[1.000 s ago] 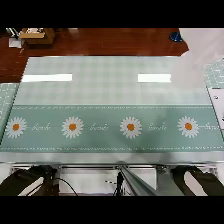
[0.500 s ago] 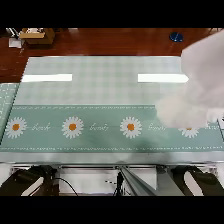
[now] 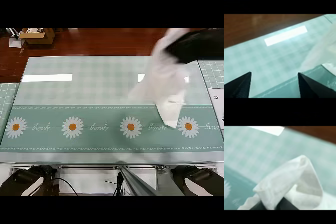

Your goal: Fold the shirts.

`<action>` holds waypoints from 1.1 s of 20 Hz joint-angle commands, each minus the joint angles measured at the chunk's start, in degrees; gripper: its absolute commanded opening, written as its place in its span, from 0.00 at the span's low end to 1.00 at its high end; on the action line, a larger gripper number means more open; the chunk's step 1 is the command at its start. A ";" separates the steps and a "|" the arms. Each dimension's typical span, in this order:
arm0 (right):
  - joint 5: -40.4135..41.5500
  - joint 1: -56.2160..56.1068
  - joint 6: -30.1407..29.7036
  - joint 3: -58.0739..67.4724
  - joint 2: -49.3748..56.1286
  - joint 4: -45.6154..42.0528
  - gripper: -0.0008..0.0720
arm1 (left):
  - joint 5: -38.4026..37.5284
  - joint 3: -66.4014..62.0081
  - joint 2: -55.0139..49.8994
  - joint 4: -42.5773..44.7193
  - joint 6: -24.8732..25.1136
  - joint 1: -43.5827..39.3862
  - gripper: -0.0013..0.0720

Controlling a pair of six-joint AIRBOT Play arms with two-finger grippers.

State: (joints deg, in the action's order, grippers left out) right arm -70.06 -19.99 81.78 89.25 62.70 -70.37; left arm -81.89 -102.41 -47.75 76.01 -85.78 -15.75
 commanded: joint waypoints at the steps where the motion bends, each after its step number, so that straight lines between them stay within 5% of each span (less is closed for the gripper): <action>1: 4.70 -16.37 1.09 -1.40 12.81 -0.57 0.05 | -0.79 1.90 0.00 1.22 -0.02 0.02 0.95; 2: 7.17 -19.54 1.09 -1.40 16.83 -2.21 0.06 | -1.42 1.90 0.00 2.54 -0.02 0.02 0.95; 4: 9.92 -22.08 2.43 -1.38 22.14 -6.84 0.56 | -3.65 1.90 0.02 6.10 -0.02 0.04 0.95; 5: 9.88 -21.75 3.58 -1.33 22.97 -9.22 0.67 | -5.11 1.90 0.00 8.11 -0.02 0.04 0.95; 8: 7.06 -16.04 6.71 0.20 19.91 -16.79 0.69 | -7.34 3.61 -0.13 10.10 -0.09 0.04 0.95; 10: 5.49 -9.77 6.69 0.55 14.67 -19.78 0.80 | -7.19 8.31 -0.20 9.94 -2.03 0.04 0.95; 15: -1.92 11.13 5.86 0.52 5.79 -30.42 0.82 | -0.20 33.22 -0.22 7.21 -2.58 0.02 0.95; 22: -4.39 36.96 1.64 -7.04 5.70 -12.94 0.82 | 18.51 65.79 -0.61 -11.47 -2.34 0.02 0.95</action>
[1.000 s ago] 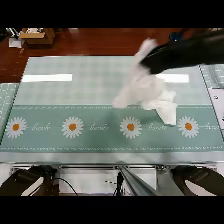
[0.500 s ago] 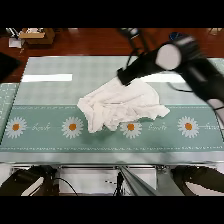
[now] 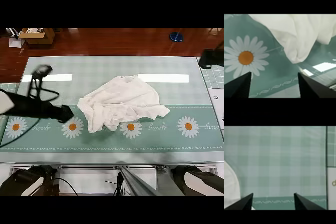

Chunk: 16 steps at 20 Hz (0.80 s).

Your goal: Fold the shirts.

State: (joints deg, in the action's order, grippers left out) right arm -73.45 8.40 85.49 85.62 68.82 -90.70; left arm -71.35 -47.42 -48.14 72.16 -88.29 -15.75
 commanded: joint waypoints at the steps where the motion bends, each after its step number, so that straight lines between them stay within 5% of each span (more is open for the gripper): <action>1: -0.57 10.25 -2.56 -5.44 -0.42 9.51 0.82 | 9.88 12.79 -0.61 -9.20 0.31 0.02 0.96; 10: 3.10 11.78 -4.61 -16.85 -0.42 14.84 0.82 | 23.26 15.30 -16.94 -34.25 14.36 0.00 1.00; 11: 3.15 11.78 -4.63 -16.85 -0.42 15.02 0.82 | 23.80 15.30 -19.08 -35.06 14.34 0.02 0.94; 13: 3.06 11.78 -4.74 -16.85 -0.42 15.41 0.82 | 23.76 15.32 -22.67 -35.30 14.34 0.02 0.17; 14: 3.06 11.78 -4.85 -16.85 -0.42 15.37 0.82 | 23.30 15.30 -23.65 -35.32 14.34 0.02 0.05; 16: 3.04 11.78 -6.60 -16.85 -0.11 15.41 0.72 | 22.67 15.30 -23.71 -35.30 14.78 0.02 0.05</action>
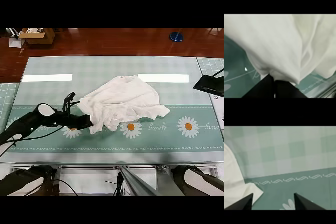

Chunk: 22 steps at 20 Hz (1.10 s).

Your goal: Fold the shirts.

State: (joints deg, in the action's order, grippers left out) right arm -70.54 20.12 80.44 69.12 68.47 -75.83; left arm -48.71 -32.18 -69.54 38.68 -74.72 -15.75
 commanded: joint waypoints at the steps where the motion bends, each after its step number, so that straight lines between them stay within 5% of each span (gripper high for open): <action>1: -0.35 0.07 -2.10 -0.44 0.87 0.68 0.72 | -0.83 0.04 -2.08 -1.81 2.23 0.02 0.05; 11: 3.67 0.07 -9.88 -16.74 11.45 28.30 0.74 | -4.46 -0.66 -0.20 -1.66 3.80 0.09 0.05; 21: 15.87 -8.04 -8.15 -23.65 12.00 35.04 0.73 | -4.39 -2.05 -0.20 -1.66 3.80 0.09 0.05; 22: 18.64 -10.40 -7.15 -23.65 12.28 35.04 0.61 | -4.39 -2.49 -0.20 -1.66 3.80 0.09 0.05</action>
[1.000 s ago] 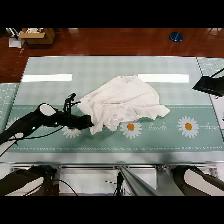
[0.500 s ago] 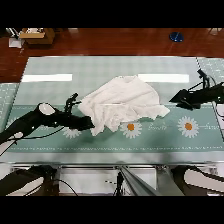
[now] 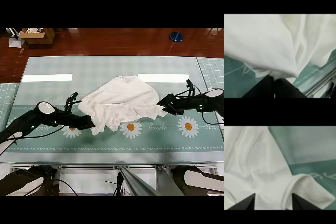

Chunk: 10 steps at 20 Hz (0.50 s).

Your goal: Fold the shirts.

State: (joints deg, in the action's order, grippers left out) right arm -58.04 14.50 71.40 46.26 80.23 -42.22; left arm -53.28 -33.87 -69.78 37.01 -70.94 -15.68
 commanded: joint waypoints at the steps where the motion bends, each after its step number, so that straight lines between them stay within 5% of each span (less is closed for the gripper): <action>1: 8.59 -6.47 2.47 -0.79 0.68 1.70 0.42 | 0.13 -1.42 0.04 0.00 0.04 0.04 0.05; 2: 10.60 -7.58 1.92 -0.50 0.57 2.12 0.12 | 0.07 -2.23 0.07 0.02 0.33 0.09 0.05; 3: 10.49 -7.74 0.98 0.39 0.26 2.45 0.04 | -0.44 -3.52 0.11 0.02 0.96 0.20 0.05; 10: 1.31 2.45 -4.24 15.21 -15.98 2.51 0.04 | -9.03 -27.47 9.35 0.07 5.01 11.61 0.05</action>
State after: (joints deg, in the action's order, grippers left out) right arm -54.46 13.23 68.27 55.96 70.94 -40.03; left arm -59.79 -51.29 -64.60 37.17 -67.55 -8.95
